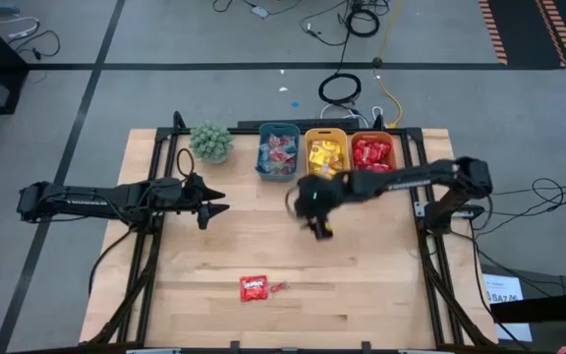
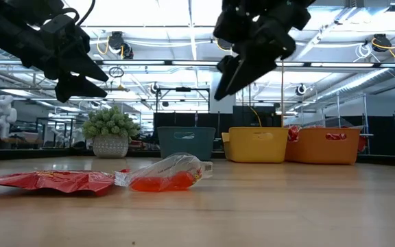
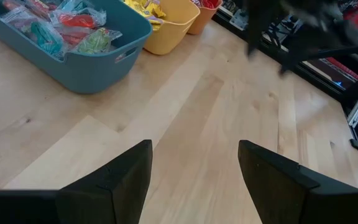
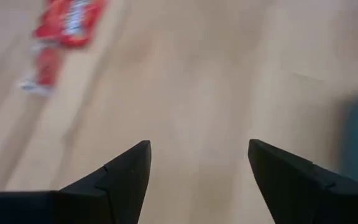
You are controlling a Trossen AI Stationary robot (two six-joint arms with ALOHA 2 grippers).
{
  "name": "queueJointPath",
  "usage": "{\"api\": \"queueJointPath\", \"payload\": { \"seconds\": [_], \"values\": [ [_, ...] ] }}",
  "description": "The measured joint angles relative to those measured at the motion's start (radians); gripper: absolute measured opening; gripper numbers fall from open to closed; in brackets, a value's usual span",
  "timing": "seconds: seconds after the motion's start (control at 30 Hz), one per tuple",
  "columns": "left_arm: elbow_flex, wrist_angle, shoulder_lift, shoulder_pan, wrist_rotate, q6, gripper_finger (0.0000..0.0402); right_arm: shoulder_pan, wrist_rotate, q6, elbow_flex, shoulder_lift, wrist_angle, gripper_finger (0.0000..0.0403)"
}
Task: Sort candy
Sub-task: Put the orange gummy into the blue bin
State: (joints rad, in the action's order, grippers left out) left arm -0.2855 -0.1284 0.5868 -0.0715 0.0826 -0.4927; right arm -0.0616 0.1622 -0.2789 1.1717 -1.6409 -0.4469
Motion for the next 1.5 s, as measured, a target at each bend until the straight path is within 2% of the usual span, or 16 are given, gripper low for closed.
{"api": "queueJointPath", "payload": {
  "seconds": [0.23, 0.47, 0.57, 0.7, 0.8, 0.9, 0.93, 1.0, 1.23, 1.37, 1.5],
  "values": [
    [0.0, -0.001, 0.0, 0.0, 0.0, 0.0, 0.0247, 0.203, -0.003, 0.134, 0.0, -0.164, 0.149, 0.0248],
    [0.0, -0.006, 0.0, 0.0, 0.0, 0.002, 0.0247, 0.345, -0.006, 0.297, 0.0, -0.34, 0.478, 0.0207],
    [0.0, -0.012, 0.0, 0.0, 0.0, 0.002, 0.0247, 0.388, -0.049, 0.367, 0.004, -0.416, 0.59, 0.019],
    [0.0, -0.01, 0.0, 0.0, 0.001, 0.001, 0.0247, 0.426, -0.131, 0.425, 0.052, -0.502, 0.577, 0.0157],
    [0.0, -0.011, 0.0, 0.0, 0.0, 0.001, 0.0247, 0.436, -0.156, 0.511, 0.088, -0.539, 0.516, 0.0105],
    [0.0, -0.011, 0.0, 0.0, 0.0, 0.001, 0.0247, 0.432, -0.155, 0.563, 0.093, -0.513, 0.493, 0.0031],
    [0.0, -0.011, 0.0, 0.0, 0.0, 0.001, 0.0247, 0.429, -0.152, 0.557, 0.092, -0.495, 0.483, 0.0019],
    [0.0, -0.011, 0.0, 0.0, 0.0, 0.002, 0.0247, 0.42, -0.149, 0.552, 0.086, -0.449, 0.431, 0.0017],
    [0.0, -0.012, 0.0, 0.0, 0.025, 0.002, 0.0251, 0.302, -0.385, 0.534, 0.088, -0.223, 0.291, 0.0007],
    [0.0, -0.007, 0.0, 0.0, 0.031, 0.001, 0.0261, 0.167, -0.39, 0.484, 0.087, -0.175, 0.374, 0.0004],
    [0.0, -0.007, 0.0, 0.0, 0.031, 0.001, 0.0262, 0.018, -0.399, 0.481, 0.166, -0.189, 0.417, 0.0004]
  ]
}}
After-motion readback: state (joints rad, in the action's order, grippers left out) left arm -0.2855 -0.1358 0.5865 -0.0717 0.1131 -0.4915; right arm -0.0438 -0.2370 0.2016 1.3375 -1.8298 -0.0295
